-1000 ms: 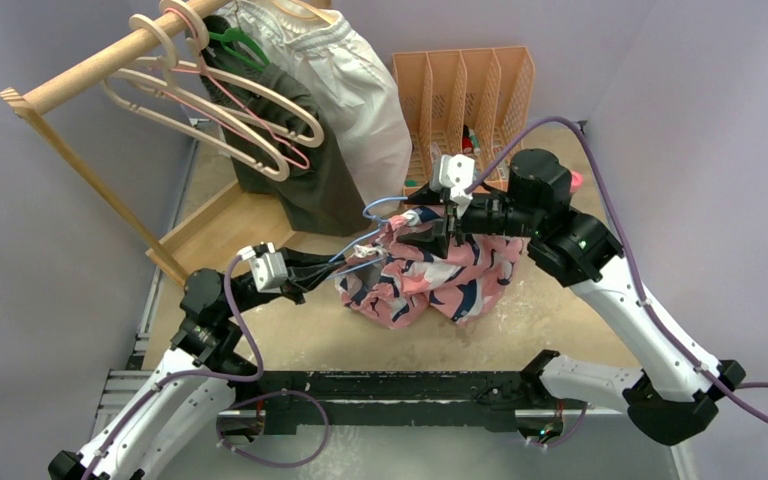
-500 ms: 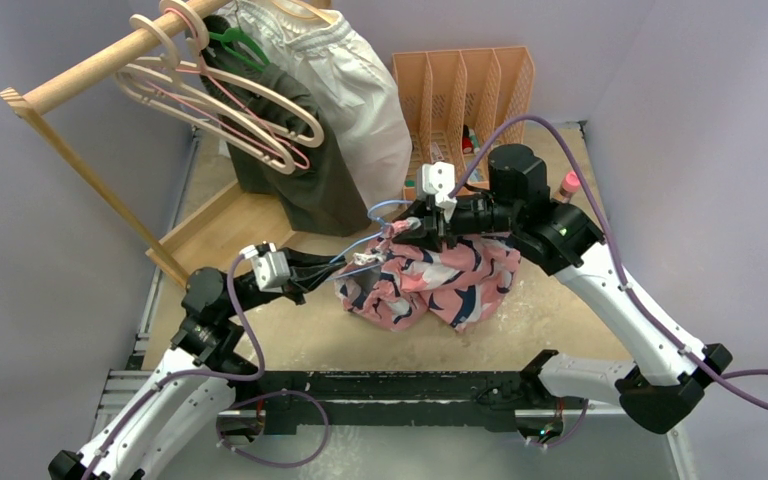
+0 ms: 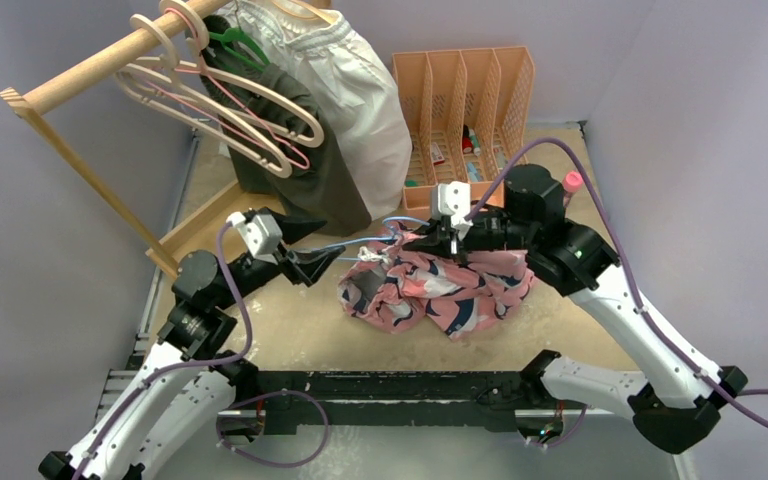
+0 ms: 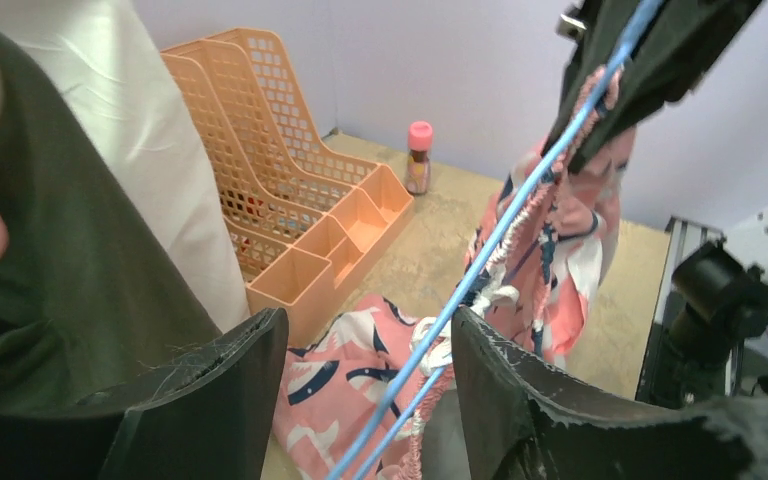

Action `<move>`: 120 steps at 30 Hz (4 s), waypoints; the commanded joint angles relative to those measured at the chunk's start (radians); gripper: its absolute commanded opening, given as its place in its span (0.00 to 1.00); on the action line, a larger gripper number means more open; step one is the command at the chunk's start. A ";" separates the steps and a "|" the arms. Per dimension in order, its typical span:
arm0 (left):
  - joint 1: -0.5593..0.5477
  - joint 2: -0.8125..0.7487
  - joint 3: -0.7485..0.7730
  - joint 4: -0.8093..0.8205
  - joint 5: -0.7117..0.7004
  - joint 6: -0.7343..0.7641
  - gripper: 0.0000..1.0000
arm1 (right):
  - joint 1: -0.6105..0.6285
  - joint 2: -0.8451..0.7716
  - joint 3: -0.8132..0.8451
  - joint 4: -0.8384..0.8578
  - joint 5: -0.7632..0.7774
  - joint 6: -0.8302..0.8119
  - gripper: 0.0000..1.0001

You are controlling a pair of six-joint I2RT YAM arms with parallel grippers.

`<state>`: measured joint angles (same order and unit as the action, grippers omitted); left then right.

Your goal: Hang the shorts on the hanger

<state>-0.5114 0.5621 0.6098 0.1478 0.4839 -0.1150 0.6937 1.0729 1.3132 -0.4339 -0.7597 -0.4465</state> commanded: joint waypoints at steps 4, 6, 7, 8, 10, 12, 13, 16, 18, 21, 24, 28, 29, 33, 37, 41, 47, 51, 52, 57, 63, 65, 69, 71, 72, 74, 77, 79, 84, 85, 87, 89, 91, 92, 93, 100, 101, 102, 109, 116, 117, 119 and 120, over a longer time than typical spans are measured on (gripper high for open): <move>0.004 0.007 0.205 -0.171 -0.264 -0.241 0.64 | 0.001 -0.099 -0.037 0.162 0.208 0.092 0.00; 0.004 0.021 0.263 -0.269 -0.334 -0.295 0.64 | 0.001 -0.120 -0.042 0.187 0.233 0.112 0.00; 0.004 0.030 0.290 -0.306 -0.361 -0.319 0.64 | 0.001 -0.133 -0.049 0.201 0.246 0.124 0.00; 0.004 0.039 0.316 -0.342 -0.378 -0.341 0.63 | 0.001 -0.144 -0.055 0.215 0.255 0.134 0.00; 0.004 0.055 0.348 -0.400 -0.391 -0.386 0.62 | 0.001 -0.166 -0.068 0.241 0.271 0.154 0.00; 0.004 0.062 0.362 -0.439 -0.392 -0.436 0.59 | 0.001 -0.180 -0.075 0.272 0.320 0.194 0.00; 0.004 0.063 0.364 -0.452 -0.389 -0.467 0.58 | 0.001 -0.184 -0.072 0.282 0.342 0.212 0.00; 0.004 0.055 0.352 -0.434 -0.359 -0.576 0.57 | 0.001 -0.192 -0.061 0.295 0.374 0.261 0.00; 0.004 0.045 0.327 -0.403 -0.344 -0.676 0.56 | 0.001 -0.204 -0.067 0.315 0.379 0.285 0.00; 0.004 0.028 0.281 -0.373 -0.334 -0.777 0.55 | 0.002 -0.221 -0.081 0.354 0.369 0.318 0.00; 0.003 0.023 0.231 -0.372 -0.330 -0.814 0.55 | 0.001 -0.226 -0.086 0.380 0.375 0.320 0.00; 0.004 0.038 0.178 -0.376 -0.324 -0.818 0.53 | 0.001 -0.225 -0.087 0.400 0.377 0.343 0.00; 0.004 0.046 0.170 -0.376 -0.327 -0.818 0.53 | 0.001 -0.226 -0.089 0.405 0.374 0.346 0.00; 0.004 0.092 0.142 -0.338 -0.304 -0.836 0.52 | 0.002 -0.231 -0.110 0.437 0.356 0.367 0.00; 0.004 0.150 0.117 -0.265 -0.248 -0.865 0.52 | 0.002 -0.223 -0.112 0.441 0.346 0.377 0.00; 0.004 0.188 0.099 -0.235 -0.225 -0.872 0.52 | 0.001 -0.223 -0.112 0.440 0.342 0.381 0.00; 0.002 0.200 0.099 -0.250 -0.219 -0.837 0.33 | 0.001 -0.227 -0.120 0.439 0.337 0.383 0.00; 0.002 0.188 0.122 -0.303 -0.263 -0.781 0.12 | 0.002 -0.231 -0.127 0.421 0.324 0.372 0.00; 0.002 0.185 0.126 -0.319 -0.280 -0.772 0.06 | 0.001 -0.233 -0.129 0.410 0.319 0.364 0.00; 0.004 0.175 0.139 -0.371 -0.328 -0.747 0.00 | 0.001 -0.247 -0.125 0.344 0.283 0.369 0.00; 0.004 0.200 0.236 -0.476 -0.398 -0.713 0.00 | 0.001 -0.277 -0.084 0.178 0.255 0.348 0.00; 0.004 0.200 0.266 -0.501 -0.418 -0.707 0.00 | 0.001 -0.283 -0.067 0.114 0.275 0.338 0.00; 0.004 0.199 0.315 -0.535 -0.439 -0.725 0.00 | 0.001 -0.280 -0.009 -0.013 0.353 0.321 0.00; 0.004 0.202 0.336 -0.548 -0.443 -0.735 0.00 | 0.001 -0.278 0.014 -0.067 0.366 0.304 0.00; 0.004 0.206 0.348 -0.559 -0.450 -0.736 0.00 | 0.001 -0.278 0.018 -0.087 0.367 0.297 0.00; 0.004 0.219 0.372 -0.587 -0.471 -0.726 0.00 | 0.002 -0.279 0.021 -0.124 0.361 0.280 0.00; 0.004 0.236 0.418 -0.636 -0.501 -0.695 0.00 | 0.002 -0.275 0.016 -0.166 0.367 0.274 0.00; 0.004 0.246 0.449 -0.657 -0.517 -0.680 0.00 | 0.002 -0.265 0.015 -0.188 0.391 0.257 0.00; 0.004 0.274 0.509 -0.695 -0.513 -0.654 0.00 | 0.001 -0.238 0.001 -0.178 0.415 0.245 0.00; 0.004 0.281 0.518 -0.701 -0.503 -0.651 0.00 | 0.001 -0.232 -0.003 -0.163 0.419 0.248 0.00; 0.004 0.291 0.537 -0.709 -0.487 -0.651 0.00 | 0.001 -0.217 -0.014 -0.123 0.430 0.253 0.00; 0.004 0.290 0.546 -0.703 -0.463 -0.657 0.00 | 0.001 -0.199 -0.027 -0.076 0.432 0.259 0.00; 0.004 0.292 0.549 -0.689 -0.419 -0.670 0.00 | 0.001 -0.177 -0.039 -0.018 0.454 0.293 0.00; 0.004 0.293 0.551 -0.683 -0.395 -0.681 0.00 | 0.001 -0.168 -0.047 0.015 0.458 0.317 0.00; 0.004 0.295 0.550 -0.674 -0.374 -0.693 0.00 | 0.001 -0.159 -0.057 0.049 0.457 0.334 0.00; 0.004 0.278 0.521 -0.539 -0.263 -0.776 0.00 | 0.011 -0.060 -0.065 0.148 0.395 0.349 0.00; 0.004 0.278 0.518 -0.508 -0.239 -0.785 0.00 | 0.014 -0.052 -0.065 0.160 0.391 0.348 0.00; 0.003 0.282 0.520 -0.484 -0.216 -0.794 0.00 | 0.017 -0.045 -0.066 0.175 0.386 0.348 0.00; 0.004 0.256 0.488 -0.380 -0.162 -0.835 0.00 | 0.023 -0.071 -0.150 0.389 0.280 0.353 0.00; 0.004 0.219 0.373 -0.298 -0.087 -0.894 0.27 | 0.023 -0.095 -0.290 0.571 0.224 0.424 0.00; 0.004 0.221 0.372 -0.305 -0.079 -0.892 0.30 | 0.023 -0.098 -0.303 0.591 0.217 0.430 0.00; 0.004 0.223 0.380 -0.323 -0.062 -0.864 0.36 | 0.023 -0.102 -0.317 0.609 0.208 0.428 0.00; 0.004 0.223 0.385 -0.336 -0.061 -0.842 0.38 | 0.023 -0.103 -0.321 0.609 0.202 0.424 0.00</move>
<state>-0.5106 0.7902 0.9829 -0.2516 0.3569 -0.9771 0.7124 0.9936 1.0000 0.0147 -0.5034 -0.0448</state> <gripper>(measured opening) 0.348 0.048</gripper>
